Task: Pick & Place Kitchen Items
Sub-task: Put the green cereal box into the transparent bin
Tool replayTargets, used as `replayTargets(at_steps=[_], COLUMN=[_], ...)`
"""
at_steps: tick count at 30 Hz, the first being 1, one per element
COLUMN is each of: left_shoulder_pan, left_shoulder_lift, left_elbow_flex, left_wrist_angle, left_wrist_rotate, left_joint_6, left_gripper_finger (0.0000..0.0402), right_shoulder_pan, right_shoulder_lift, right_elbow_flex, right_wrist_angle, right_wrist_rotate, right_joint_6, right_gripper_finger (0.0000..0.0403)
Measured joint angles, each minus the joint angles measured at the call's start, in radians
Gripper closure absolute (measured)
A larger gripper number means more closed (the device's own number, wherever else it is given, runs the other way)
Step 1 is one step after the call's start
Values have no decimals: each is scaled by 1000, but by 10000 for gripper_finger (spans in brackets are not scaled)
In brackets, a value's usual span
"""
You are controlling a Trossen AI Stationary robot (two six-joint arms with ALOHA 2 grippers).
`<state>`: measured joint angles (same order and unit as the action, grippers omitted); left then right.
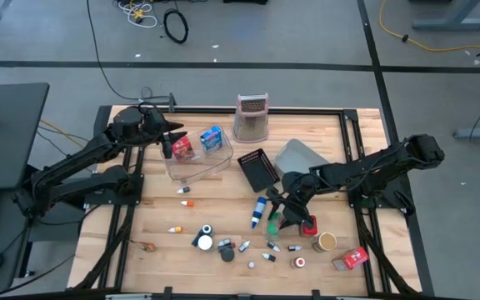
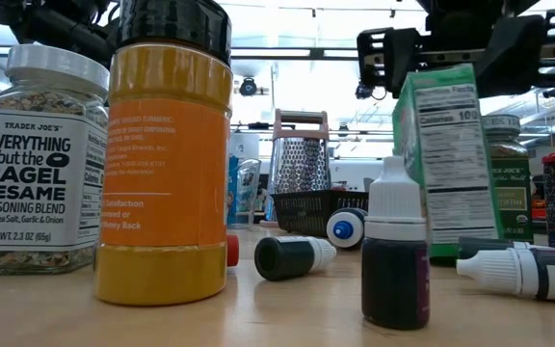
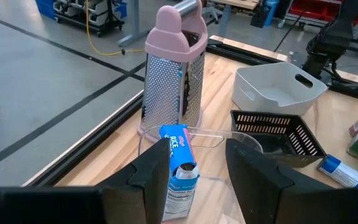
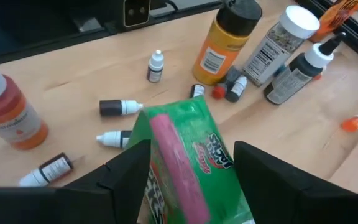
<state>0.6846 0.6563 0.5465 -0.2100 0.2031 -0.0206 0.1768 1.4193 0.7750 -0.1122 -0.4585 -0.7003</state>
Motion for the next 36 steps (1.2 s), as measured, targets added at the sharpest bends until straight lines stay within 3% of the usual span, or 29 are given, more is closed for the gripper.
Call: replayTargets(at_steps=[4,12,15,19,24,29,36], left_shoulder_pan=[0,0,0,0,0,0,0], left_shoulder_lift=[0,0,0,0,-1,-1,0], left_elbow_flex=[0,0,0,0,0,0,0], left_wrist_angle=[-1,-1,-1,-1,-1,-1,-1], left_wrist_rotate=[0,0,0,0,0,0,0], left_joint_6=[-4,-1,9,20,19,17,17], left_gripper_finger=[237,238,238,238,238,238,238], right_shoulder_pan=[1,2,1,-1,-17,-67,-138], right_shoulder_lift=[29,96,87,62,4,-22,5], right_elbow_flex=[0,2,-1,-2,4,104,174], right_wrist_angle=[-4,34,60,113,169,177,386], right_wrist_rotate=[-23,-18,15,40,172,249,481], right_joint_6=[11,35,51,111,175,278,309], right_gripper_finger=[181,281,301,289,271,277,282])
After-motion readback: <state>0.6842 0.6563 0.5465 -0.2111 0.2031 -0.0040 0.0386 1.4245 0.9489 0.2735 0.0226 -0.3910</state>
